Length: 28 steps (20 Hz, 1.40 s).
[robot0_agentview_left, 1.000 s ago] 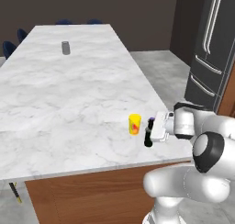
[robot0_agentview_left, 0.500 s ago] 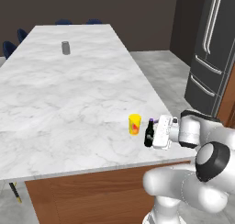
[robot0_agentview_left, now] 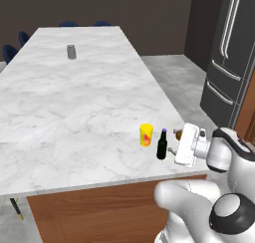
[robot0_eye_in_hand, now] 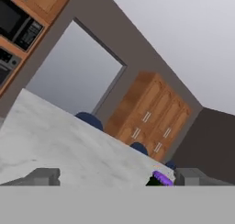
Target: Open the cabinet directly in front. Then move the beer and the cup to the dining counter with the jar on it.
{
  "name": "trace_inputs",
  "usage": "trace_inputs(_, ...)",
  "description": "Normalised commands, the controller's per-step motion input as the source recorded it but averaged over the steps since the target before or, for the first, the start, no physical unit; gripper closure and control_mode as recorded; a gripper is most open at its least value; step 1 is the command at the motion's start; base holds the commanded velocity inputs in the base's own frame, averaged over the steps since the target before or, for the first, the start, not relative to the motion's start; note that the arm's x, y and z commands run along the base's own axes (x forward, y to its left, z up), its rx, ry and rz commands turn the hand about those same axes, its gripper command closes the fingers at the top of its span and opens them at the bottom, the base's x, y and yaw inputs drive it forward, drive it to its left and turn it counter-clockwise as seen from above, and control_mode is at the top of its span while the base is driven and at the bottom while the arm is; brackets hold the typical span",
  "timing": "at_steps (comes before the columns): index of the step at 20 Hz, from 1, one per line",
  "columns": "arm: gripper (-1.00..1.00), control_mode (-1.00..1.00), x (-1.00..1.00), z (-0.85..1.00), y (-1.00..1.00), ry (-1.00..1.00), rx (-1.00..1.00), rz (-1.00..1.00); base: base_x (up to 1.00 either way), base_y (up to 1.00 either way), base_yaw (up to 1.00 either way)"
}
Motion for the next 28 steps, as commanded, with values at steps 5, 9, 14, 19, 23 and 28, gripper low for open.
trace_inputs(5, -1.0, -1.0, -0.4, 0.72, -0.05, -0.1, -0.01, -0.02, 0.0, 0.0, 0.0)
trace_inputs(9, -1.0, -1.0, -0.44, 0.61, -0.03, 0.01, -0.27, -0.16, 0.0, 0.0, 0.0)
trace_inputs(14, -1.0, -1.0, -0.39, 0.37, 0.0, 0.17, -0.55, -0.23, 0.0, 0.0, 0.0)
trace_inputs(19, -1.0, -1.0, -0.33, 0.3, 0.14, 0.27, -0.74, -0.21, 0.0, 0.0, 0.0)
trace_inputs(23, -1.0, -1.0, -0.32, 0.31, 0.39, 0.27, -0.78, -0.09, 0.0, 0.0, 0.0)
trace_inputs(28, -1.0, -1.0, -0.13, 0.25, 0.62, 0.34, -0.79, 0.0, 0.0, 0.0, 0.0)
